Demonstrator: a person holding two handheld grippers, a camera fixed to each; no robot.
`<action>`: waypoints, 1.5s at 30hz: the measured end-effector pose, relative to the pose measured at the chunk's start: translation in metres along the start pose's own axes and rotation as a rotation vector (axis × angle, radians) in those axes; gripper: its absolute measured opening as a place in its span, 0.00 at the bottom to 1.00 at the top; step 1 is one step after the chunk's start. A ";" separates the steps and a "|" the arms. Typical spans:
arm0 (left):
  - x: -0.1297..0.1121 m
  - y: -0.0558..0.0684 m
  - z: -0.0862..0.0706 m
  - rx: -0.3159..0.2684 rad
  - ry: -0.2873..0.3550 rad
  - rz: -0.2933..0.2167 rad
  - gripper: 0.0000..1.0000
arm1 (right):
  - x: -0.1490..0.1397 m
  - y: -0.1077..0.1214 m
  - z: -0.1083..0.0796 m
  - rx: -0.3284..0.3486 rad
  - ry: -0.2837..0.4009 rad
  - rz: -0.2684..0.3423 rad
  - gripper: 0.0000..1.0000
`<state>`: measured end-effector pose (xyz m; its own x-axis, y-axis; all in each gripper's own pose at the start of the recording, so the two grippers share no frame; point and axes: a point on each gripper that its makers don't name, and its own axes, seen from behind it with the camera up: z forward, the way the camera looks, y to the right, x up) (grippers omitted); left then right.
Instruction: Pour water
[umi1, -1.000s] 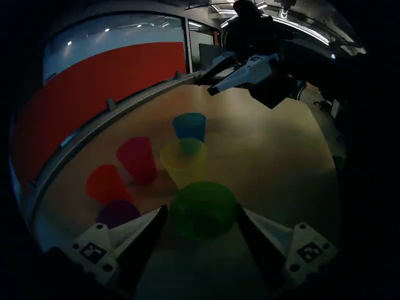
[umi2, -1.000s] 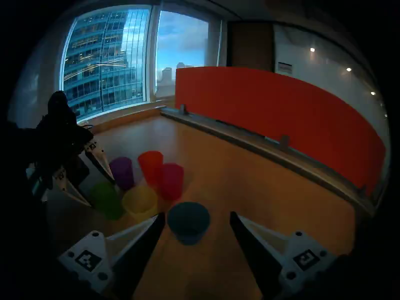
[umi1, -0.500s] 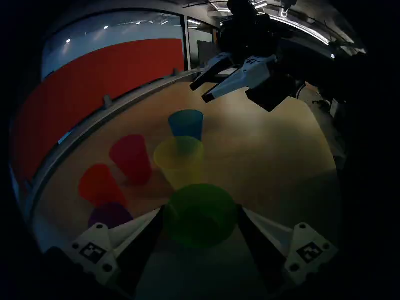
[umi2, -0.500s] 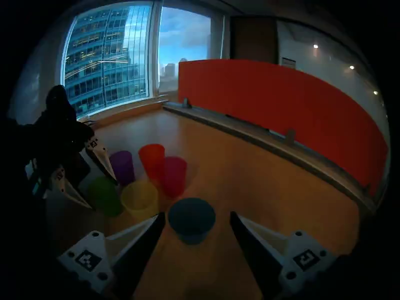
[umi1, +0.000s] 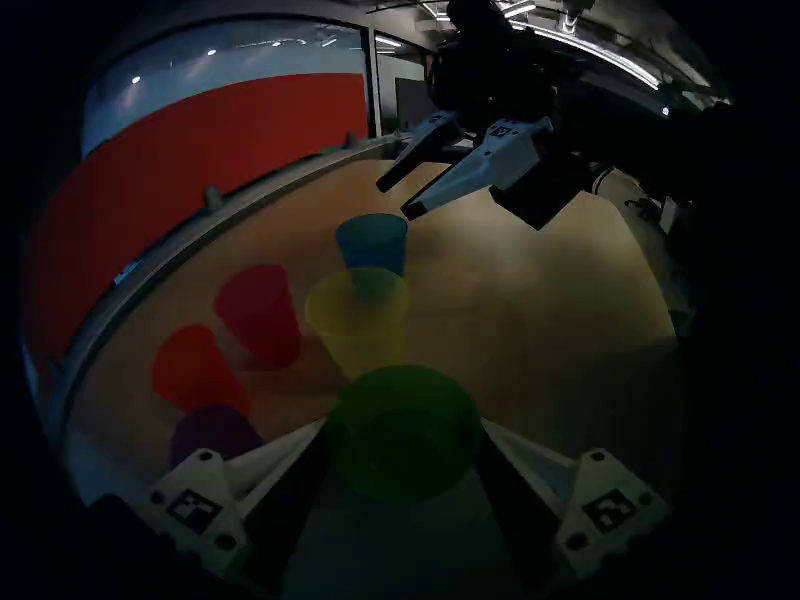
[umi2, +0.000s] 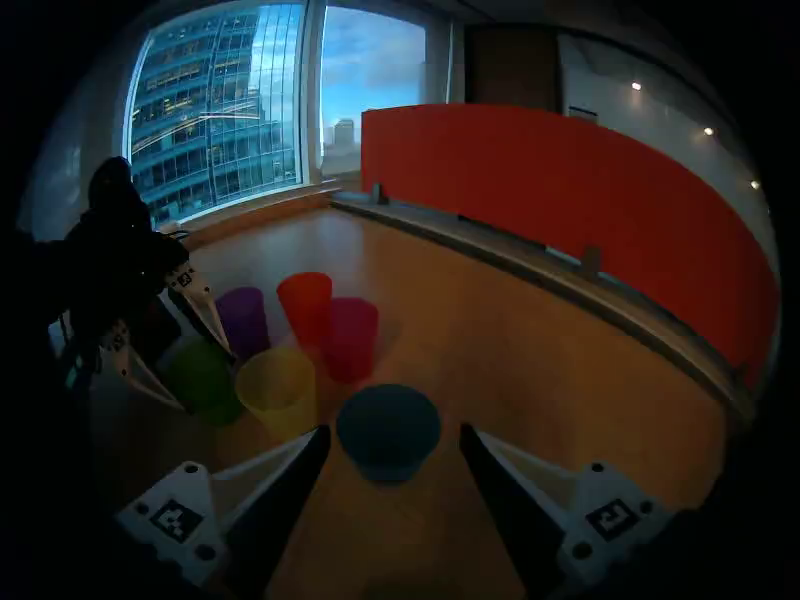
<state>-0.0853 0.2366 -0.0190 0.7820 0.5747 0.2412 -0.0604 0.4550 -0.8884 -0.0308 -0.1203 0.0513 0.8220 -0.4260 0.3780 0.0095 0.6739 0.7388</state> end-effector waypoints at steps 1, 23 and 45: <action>0.000 0.000 0.000 -0.001 0.000 -0.001 0.90 | 0.000 0.000 0.001 0.001 -0.001 -0.001 1.00; 0.001 -0.001 -0.005 0.002 0.003 0.000 0.89 | -0.019 -0.004 0.025 0.007 -0.043 -0.018 1.00; 0.012 0.001 -0.023 0.008 0.052 -0.016 0.89 | -0.032 -0.003 0.059 -0.003 -0.073 -0.028 1.00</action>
<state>-0.0615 0.2278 -0.0259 0.8139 0.5314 0.2349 -0.0525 0.4699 -0.8812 -0.0910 -0.1442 0.0701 0.7776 -0.4876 0.3970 0.0335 0.6626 0.7482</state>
